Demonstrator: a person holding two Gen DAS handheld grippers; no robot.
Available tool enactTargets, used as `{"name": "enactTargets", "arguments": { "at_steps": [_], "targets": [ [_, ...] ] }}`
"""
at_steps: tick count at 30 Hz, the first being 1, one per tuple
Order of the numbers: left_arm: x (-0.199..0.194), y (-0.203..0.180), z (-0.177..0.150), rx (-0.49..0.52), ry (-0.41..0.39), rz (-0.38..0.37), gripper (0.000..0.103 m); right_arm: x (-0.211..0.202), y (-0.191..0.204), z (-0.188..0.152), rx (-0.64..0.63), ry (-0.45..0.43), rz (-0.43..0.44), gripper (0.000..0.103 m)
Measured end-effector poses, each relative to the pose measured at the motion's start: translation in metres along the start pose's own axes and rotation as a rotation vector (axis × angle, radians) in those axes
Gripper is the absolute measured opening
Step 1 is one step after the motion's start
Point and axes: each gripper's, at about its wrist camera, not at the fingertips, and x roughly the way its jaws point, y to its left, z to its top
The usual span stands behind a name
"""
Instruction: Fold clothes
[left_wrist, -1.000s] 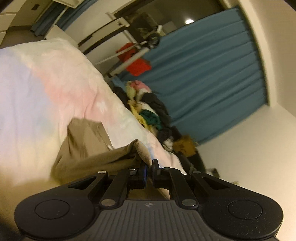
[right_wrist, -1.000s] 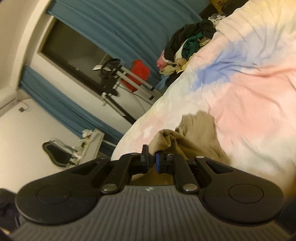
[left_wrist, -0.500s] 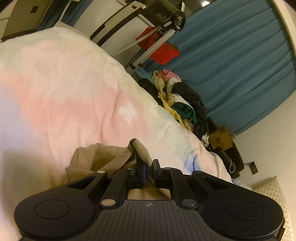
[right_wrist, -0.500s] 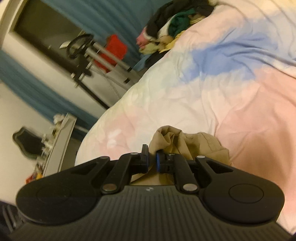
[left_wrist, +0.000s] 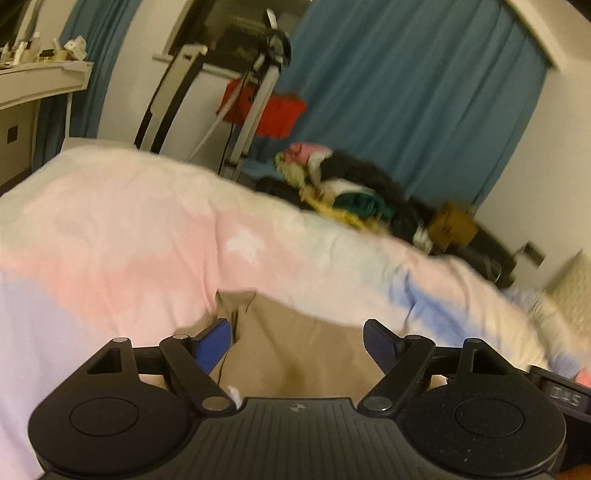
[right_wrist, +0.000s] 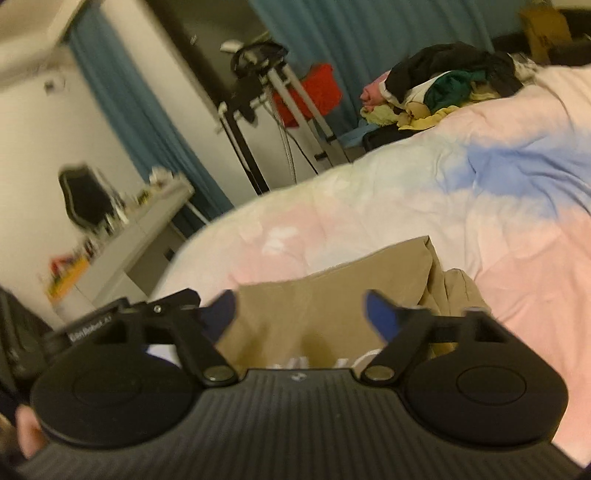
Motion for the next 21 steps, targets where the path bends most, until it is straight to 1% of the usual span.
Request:
{"name": "enactTargets", "arguments": {
  "at_steps": [1,2,3,5,7,10,13,15,18,21],
  "targets": [
    [0.008,-0.001,-0.003,0.023,0.014,0.025,0.08,0.009,-0.002,0.0,-0.013,0.014,-0.026,0.055],
    [0.016,0.0,-0.006,0.042,0.032,0.047,0.08,0.018,-0.004,-0.001,-0.026,0.026,-0.059,0.044],
    [0.024,0.002,-0.008,0.059,0.051,0.069,0.079,0.029,-0.006,-0.001,-0.043,0.038,-0.092,0.04],
    [0.041,0.004,-0.013,0.088,0.085,0.101,0.078,0.051,-0.011,-0.005,-0.081,0.068,-0.151,0.037],
    [0.056,0.007,-0.016,0.103,0.116,0.124,0.077,0.071,-0.016,-0.008,-0.097,0.095,-0.184,0.035],
    [0.057,0.009,-0.018,0.104,0.12,0.127,0.076,0.079,-0.015,-0.012,-0.133,0.101,-0.205,0.035],
    [0.038,0.004,-0.02,0.121,0.1,0.117,0.076,0.062,-0.009,-0.013,-0.136,0.087,-0.185,0.037],
    [0.023,0.0,-0.022,0.128,0.085,0.108,0.076,0.042,-0.005,-0.013,-0.115,0.068,-0.161,0.037],
    [-0.005,-0.009,-0.026,0.139,0.06,0.103,0.077,0.007,0.003,-0.017,-0.116,0.028,-0.139,0.037],
    [-0.027,-0.016,-0.033,0.137,0.043,0.084,0.077,-0.022,0.007,-0.028,-0.132,0.009,-0.147,0.037]
  ]
}}
